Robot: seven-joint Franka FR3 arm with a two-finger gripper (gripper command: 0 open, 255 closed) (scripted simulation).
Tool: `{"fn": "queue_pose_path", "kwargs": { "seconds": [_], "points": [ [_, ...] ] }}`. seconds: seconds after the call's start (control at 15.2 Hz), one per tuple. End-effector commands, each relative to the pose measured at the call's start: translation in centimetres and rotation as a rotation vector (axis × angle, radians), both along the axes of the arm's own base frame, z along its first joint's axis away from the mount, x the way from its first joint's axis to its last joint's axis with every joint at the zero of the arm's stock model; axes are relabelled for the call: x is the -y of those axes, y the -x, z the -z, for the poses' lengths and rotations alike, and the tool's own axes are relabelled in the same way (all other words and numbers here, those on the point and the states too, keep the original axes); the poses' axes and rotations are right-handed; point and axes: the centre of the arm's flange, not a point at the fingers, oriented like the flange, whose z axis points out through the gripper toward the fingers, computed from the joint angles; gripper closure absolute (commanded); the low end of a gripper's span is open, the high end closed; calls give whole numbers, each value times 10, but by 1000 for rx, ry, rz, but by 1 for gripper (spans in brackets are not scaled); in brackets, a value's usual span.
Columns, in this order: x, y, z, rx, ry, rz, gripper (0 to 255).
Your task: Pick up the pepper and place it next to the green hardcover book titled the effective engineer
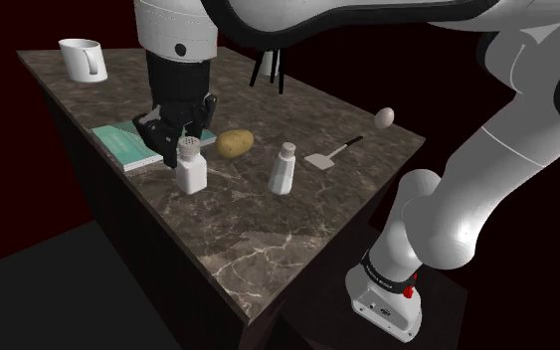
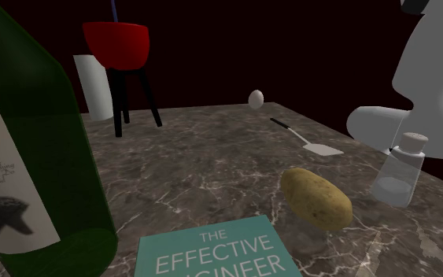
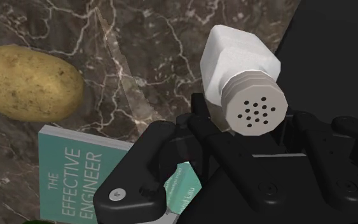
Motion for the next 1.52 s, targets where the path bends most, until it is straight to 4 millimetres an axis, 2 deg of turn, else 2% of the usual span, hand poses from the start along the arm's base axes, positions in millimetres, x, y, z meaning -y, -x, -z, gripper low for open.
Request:
{"fn": "queue_pose_path", "kwargs": {
  "seconds": [0.0, 0.26, 0.73, 0.79, 1.12, 1.39, 1.45],
  "points": [
    [0, 0, 10, 0, 0, 0, 255],
    [0, 0, 28, 0, 0, 0, 255],
    [0, 0, 28, 0, 0, 0, 255],
    [0, 0, 28, 0, 0, 0, 0],
    [0, 0, 28, 0, 0, 0, 0],
    [0, 5, -22, 0, 0, 0, 0],
    [0, 5, -22, 0, 0, 0, 0]
  ]
}}
